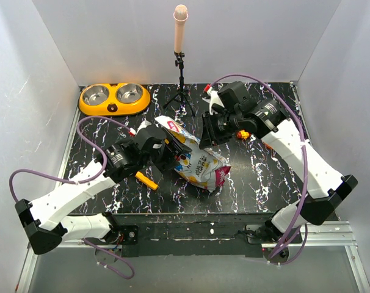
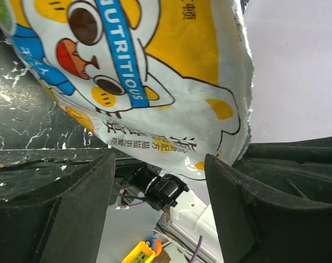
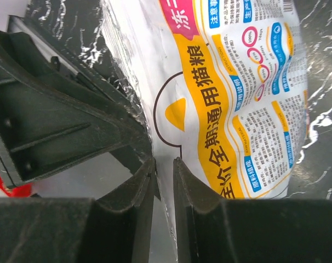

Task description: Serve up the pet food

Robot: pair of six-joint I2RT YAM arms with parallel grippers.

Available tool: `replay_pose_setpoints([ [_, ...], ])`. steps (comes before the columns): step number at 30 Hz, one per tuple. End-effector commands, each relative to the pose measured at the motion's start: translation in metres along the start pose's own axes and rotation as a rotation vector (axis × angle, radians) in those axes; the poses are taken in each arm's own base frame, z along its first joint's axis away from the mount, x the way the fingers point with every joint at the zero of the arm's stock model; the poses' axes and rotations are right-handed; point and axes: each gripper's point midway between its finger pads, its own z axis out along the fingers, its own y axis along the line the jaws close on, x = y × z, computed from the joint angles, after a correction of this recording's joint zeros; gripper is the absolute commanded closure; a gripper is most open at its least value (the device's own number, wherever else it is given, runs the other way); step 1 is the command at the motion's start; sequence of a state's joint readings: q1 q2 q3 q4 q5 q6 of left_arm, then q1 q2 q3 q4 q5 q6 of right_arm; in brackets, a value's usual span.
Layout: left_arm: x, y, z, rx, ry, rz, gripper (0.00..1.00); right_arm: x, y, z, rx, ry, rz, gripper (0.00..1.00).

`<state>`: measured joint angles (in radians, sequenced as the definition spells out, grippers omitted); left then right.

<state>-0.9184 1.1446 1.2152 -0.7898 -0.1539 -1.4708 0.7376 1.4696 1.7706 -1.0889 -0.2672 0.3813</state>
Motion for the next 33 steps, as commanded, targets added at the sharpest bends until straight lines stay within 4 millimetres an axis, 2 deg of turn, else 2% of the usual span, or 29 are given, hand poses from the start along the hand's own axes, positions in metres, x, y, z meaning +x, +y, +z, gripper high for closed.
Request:
replay_pose_setpoints([
  [1, -0.018, 0.005, -0.02, -0.003, -0.084, -0.032, 0.33, -0.017, -0.021, 0.0, 0.159, -0.053, -0.09, 0.75],
  [3, -0.025, 0.002, -0.025, 0.02, -0.117, -0.039, 0.28, -0.015, -0.024, 0.001, 0.194, -0.048, -0.112, 0.77],
  [7, -0.042, -0.009, -0.032, 0.057, -0.193, -0.048, 0.21, -0.007, -0.025, 0.001, 0.209, -0.044, -0.134, 0.89],
  [11, -0.057, -0.021, -0.028, 0.051, -0.222, -0.03, 0.17, -0.002, -0.024, -0.001, 0.192, -0.044, -0.135, 0.99],
  [14, -0.07, -0.028, -0.019, 0.059, -0.212, -0.046, 0.17, 0.001, -0.015, -0.001, 0.138, -0.044, -0.133, 0.99],
  [19, -0.086, -0.027, -0.001, 0.06, -0.185, -0.078, 0.19, 0.004, 0.013, -0.002, -0.015, -0.016, -0.102, 0.99],
  [23, -0.097, -0.026, 0.008, 0.042, -0.187, -0.034, 0.24, 0.001, 0.025, -0.004, -0.16, 0.01, 0.01, 0.99],
  [25, -0.104, -0.023, 0.013, 0.027, -0.184, -0.006, 0.28, -0.001, 0.019, -0.005, -0.194, 0.013, 0.071, 0.99],
  [26, -0.108, -0.022, 0.015, 0.024, -0.182, 0.013, 0.35, -0.002, 0.015, -0.005, -0.187, 0.008, 0.079, 0.99],
  [27, -0.111, -0.023, 0.016, 0.026, -0.178, 0.029, 0.47, -0.003, 0.012, -0.006, -0.175, 0.005, 0.077, 0.99],
  [29, -0.114, -0.022, 0.018, 0.027, -0.151, 0.053, 0.63, -0.002, 0.005, -0.005, -0.134, 0.012, 0.063, 0.99],
  [33, -0.113, -0.017, 0.011, 0.021, -0.114, 0.1, 0.85, -0.002, -0.011, -0.004, -0.035, 0.011, 0.011, 0.99],
])
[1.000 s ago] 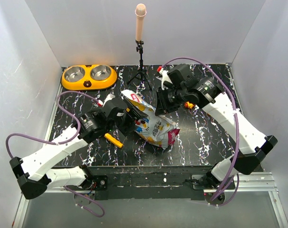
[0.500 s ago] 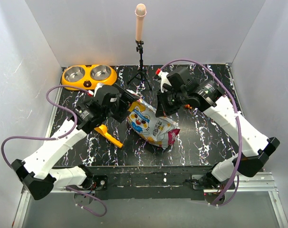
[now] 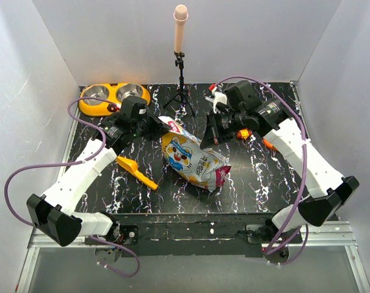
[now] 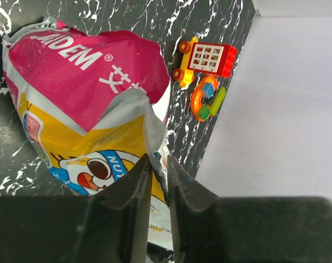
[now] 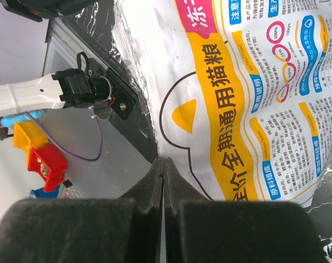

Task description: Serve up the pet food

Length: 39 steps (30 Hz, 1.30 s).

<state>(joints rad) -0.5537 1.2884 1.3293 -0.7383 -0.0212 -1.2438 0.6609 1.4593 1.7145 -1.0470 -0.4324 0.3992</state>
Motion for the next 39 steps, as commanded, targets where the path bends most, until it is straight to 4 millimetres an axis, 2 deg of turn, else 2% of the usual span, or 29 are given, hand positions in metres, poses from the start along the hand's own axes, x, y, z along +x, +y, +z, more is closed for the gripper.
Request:
replay_pose_setpoints([
  [1, -0.004, -0.01, -0.023, 0.061, 0.035, 0.105, 0.93, -0.004, -0.012, -0.007, 0.101, -0.019, -0.086, 0.98],
  [2, -0.006, -0.009, -0.026, 0.061, 0.031, 0.11, 1.0, -0.005, -0.014, -0.007, 0.128, -0.025, -0.115, 0.94],
  [9, -0.015, -0.021, -0.044, 0.101, 0.043, 0.166, 1.0, -0.009, 0.006, -0.002, 0.19, -0.062, -0.314, 0.71],
  [13, -0.01, -0.027, -0.043, 0.138, 0.086, 0.16, 1.0, -0.02, 0.02, 0.002, 0.182, -0.1, -0.391, 0.65],
  [20, -0.009, -0.032, -0.041, 0.196, 0.124, 0.111, 1.0, -0.031, 0.02, 0.011, 0.242, -0.099, -0.457, 0.66],
  [23, -0.011, -0.031, -0.041, 0.194, 0.123, 0.106, 1.0, -0.034, 0.007, 0.01, 0.325, -0.108, -0.469, 0.69],
  [32, -0.015, -0.036, -0.044, 0.214, 0.125, 0.08, 1.0, -0.019, -0.019, 0.009, 0.462, -0.073, -0.528, 0.75],
  [37, -0.015, -0.038, -0.041, 0.216, 0.139, 0.048, 1.0, -0.001, -0.008, 0.016, 0.407, -0.043, -0.557, 0.73],
  [39, -0.016, -0.038, -0.04, 0.218, 0.143, 0.042, 1.0, 0.005, -0.01, 0.018, 0.418, -0.033, -0.56, 0.72],
])
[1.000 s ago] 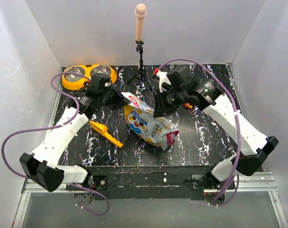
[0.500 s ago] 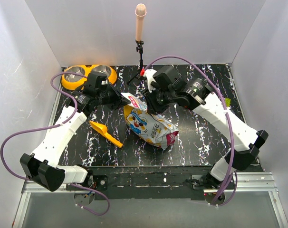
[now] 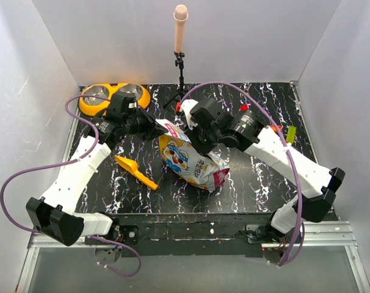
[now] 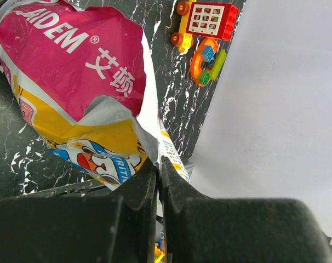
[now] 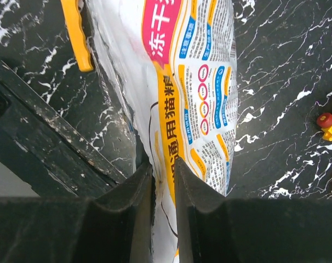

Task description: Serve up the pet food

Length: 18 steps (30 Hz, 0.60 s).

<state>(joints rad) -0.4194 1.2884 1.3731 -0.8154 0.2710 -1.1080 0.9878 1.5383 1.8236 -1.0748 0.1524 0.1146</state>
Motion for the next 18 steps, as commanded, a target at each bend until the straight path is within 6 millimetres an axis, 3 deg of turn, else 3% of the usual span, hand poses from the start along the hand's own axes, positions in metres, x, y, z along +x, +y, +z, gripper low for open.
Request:
replay_pose_setpoints([
  [1, -0.014, -0.041, -0.02, 0.168, -0.042, 0.007, 1.0, 0.015, -0.005, -0.005, 0.055, 0.025, -0.038, 0.72],
  [7, -0.018, -0.043, -0.023, 0.173, -0.041, -0.002, 1.0, 0.044, -0.025, -0.005, 0.163, 0.066, -0.046, 0.72],
  [11, -0.014, -0.043, -0.022, 0.174, -0.016, -0.007, 0.98, 0.043, -0.017, -0.001, 0.122, 0.043, -0.039, 0.76],
  [15, -0.006, -0.04, -0.03, 0.173, 0.011, -0.019, 0.68, 0.018, 0.004, 0.0, 0.032, -0.001, 0.035, 0.95],
  [18, 0.004, -0.037, -0.044, 0.198, 0.018, -0.036, 0.47, -0.003, 0.016, 0.001, -0.019, -0.036, 0.078, 0.99],
])
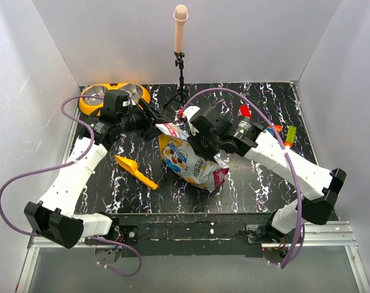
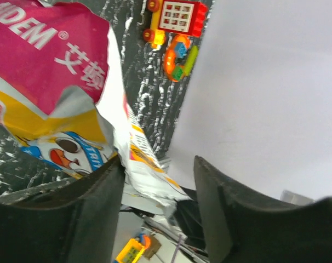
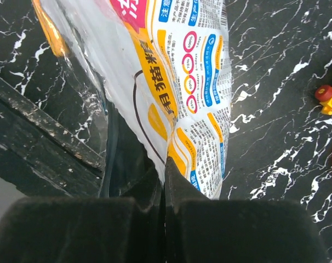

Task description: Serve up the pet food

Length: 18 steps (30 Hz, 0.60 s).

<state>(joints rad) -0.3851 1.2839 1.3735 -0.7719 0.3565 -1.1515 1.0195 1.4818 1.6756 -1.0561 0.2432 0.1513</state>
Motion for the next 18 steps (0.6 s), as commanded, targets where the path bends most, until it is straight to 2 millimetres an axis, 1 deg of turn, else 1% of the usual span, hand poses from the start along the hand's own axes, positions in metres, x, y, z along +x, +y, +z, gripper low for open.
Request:
replay_pose_setpoints([
  [1, 0.013, -0.025, -0.041, 0.135, -0.005, 0.004, 0.43, -0.04, 0.025, -0.01, -0.107, -0.09, 0.085, 0.99],
  [4, 0.029, -0.018, -0.051, 0.154, 0.027, -0.049, 0.39, -0.05, 0.029, -0.006, -0.116, -0.092, 0.108, 0.99],
  [7, 0.05, -0.013, -0.059, 0.166, 0.063, -0.077, 0.42, -0.055, 0.032, -0.005, -0.12, -0.093, 0.14, 0.99],
  [9, 0.063, -0.017, -0.062, 0.187, 0.08, -0.081, 0.43, -0.056, 0.035, -0.004, -0.134, -0.094, 0.159, 0.99],
  [11, 0.084, -0.022, -0.062, 0.198, 0.114, -0.074, 0.44, -0.056, 0.037, -0.003, -0.141, -0.094, 0.178, 0.99],
  [13, 0.099, -0.023, -0.054, 0.179, 0.13, -0.067, 0.45, -0.054, 0.038, -0.003, -0.145, -0.089, 0.191, 0.99],
  [15, 0.113, -0.016, -0.04, 0.136, 0.153, -0.081, 0.5, -0.052, 0.038, -0.002, -0.147, -0.085, 0.205, 0.99],
  [16, 0.12, -0.013, -0.033, 0.119, 0.166, -0.089, 0.57, -0.051, 0.039, -0.002, -0.15, -0.087, 0.21, 0.99],
  [18, 0.125, -0.009, -0.023, 0.105, 0.171, -0.116, 0.62, -0.049, 0.038, -0.003, -0.148, -0.085, 0.216, 0.99],
])
